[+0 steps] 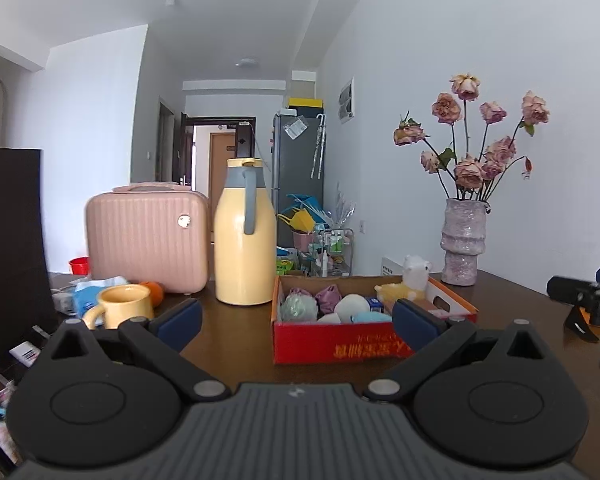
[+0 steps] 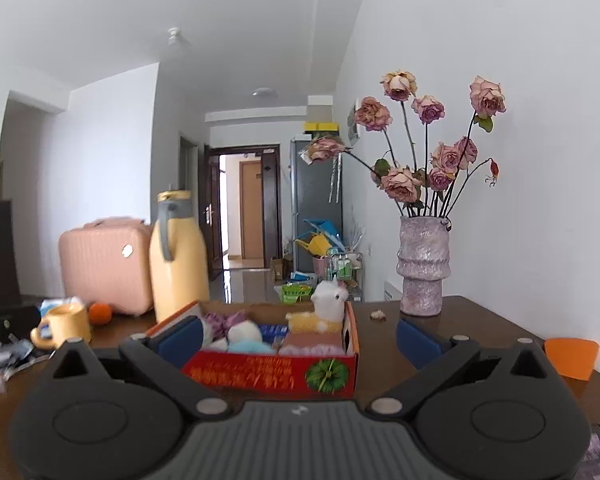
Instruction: Organize soft objects
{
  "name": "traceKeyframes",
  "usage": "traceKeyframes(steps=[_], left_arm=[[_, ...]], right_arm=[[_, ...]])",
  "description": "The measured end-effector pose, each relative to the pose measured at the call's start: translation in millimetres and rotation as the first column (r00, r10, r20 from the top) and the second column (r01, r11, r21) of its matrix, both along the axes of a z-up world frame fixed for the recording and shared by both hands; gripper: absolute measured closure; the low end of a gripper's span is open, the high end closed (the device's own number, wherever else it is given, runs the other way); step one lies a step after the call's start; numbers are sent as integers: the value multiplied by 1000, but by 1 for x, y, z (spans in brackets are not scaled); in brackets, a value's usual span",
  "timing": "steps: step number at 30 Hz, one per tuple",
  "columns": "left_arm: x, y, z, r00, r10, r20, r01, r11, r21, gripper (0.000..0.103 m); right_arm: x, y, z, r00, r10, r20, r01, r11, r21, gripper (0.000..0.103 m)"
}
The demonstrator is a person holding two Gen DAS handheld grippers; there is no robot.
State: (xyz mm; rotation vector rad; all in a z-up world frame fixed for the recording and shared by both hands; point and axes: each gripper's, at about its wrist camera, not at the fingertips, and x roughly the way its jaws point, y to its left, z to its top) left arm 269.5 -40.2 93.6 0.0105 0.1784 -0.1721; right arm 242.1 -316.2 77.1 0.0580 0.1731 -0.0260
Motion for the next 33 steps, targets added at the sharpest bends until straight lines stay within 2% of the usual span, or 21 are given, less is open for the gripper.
traceKeyframes(steps=[5, 9, 11, 15, 17, 21, 25, 28, 33], left_arm=[[-67, 10, -9, 1000, 14, 17, -14, 1000, 3, 0], [-117, 28, -23, 999, 19, -27, -20, 999, -34, 0], [-147, 41, -32, 999, 25, -28, -26, 999, -38, 0], [-198, 57, -41, 996, 86, 8, -86, 996, 14, 0], [-218, 60, -45, 993, 116, 26, -116, 993, -1, 0], [-223, 50, -47, 996, 85, 14, -86, 995, 50, 0], [-224, 48, -45, 998, 68, 0, -68, 998, 8, 0], [-225, 43, -46, 999, 47, 14, -47, 998, 35, 0], [-225, 41, -47, 999, 36, 5, -36, 999, 35, 0]], right_arm=[[-62, 14, -18, 998, 67, 1, -67, 998, 13, 0], [-112, 27, -40, 994, 99, -41, -97, 994, 51, 0], [-134, 31, -48, 994, 99, -50, -95, 993, 75, 0], [-177, 40, -57, 992, 57, -112, -48, 995, 86, 0], [-193, 45, -60, 990, 66, -123, -58, 996, 75, 0], [-195, 58, -62, 985, 94, -143, -94, 996, 11, 0], [-195, 61, -62, 985, 106, -135, -102, 994, 37, 0], [-195, 60, -61, 986, 99, -132, -95, 995, 37, 0], [-194, 58, -58, 990, 78, -114, -77, 997, 18, 0]])
